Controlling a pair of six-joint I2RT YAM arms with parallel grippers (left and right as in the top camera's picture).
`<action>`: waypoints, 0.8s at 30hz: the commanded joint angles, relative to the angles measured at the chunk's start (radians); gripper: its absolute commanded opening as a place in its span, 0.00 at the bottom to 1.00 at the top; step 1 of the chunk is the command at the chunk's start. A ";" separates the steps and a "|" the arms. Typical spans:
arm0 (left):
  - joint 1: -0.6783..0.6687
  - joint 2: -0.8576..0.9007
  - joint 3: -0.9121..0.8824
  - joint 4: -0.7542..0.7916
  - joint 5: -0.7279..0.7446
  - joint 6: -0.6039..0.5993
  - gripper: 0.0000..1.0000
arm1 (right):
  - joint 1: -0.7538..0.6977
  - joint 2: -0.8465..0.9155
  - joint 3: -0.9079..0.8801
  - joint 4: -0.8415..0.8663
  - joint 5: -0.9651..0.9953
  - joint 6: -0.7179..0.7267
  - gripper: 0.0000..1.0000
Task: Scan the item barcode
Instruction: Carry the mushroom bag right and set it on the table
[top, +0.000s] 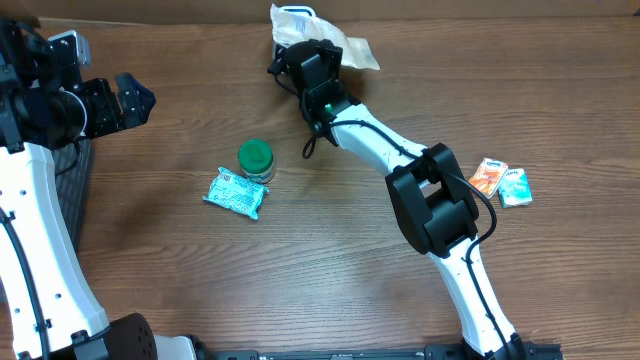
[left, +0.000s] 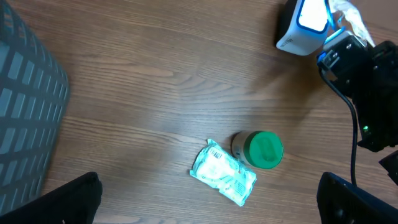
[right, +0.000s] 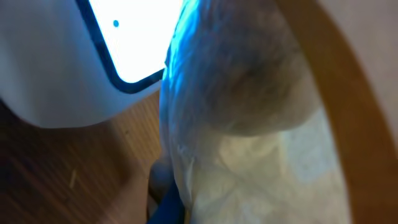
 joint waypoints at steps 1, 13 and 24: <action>0.000 0.001 0.005 0.003 0.002 0.015 1.00 | 0.008 -0.127 0.008 -0.026 0.014 0.121 0.04; 0.000 0.001 0.005 0.003 0.002 0.015 1.00 | -0.018 -0.527 0.010 -0.645 -0.493 0.822 0.04; 0.000 0.001 0.004 0.003 0.002 0.015 1.00 | -0.351 -0.664 0.008 -1.072 -1.110 1.308 0.04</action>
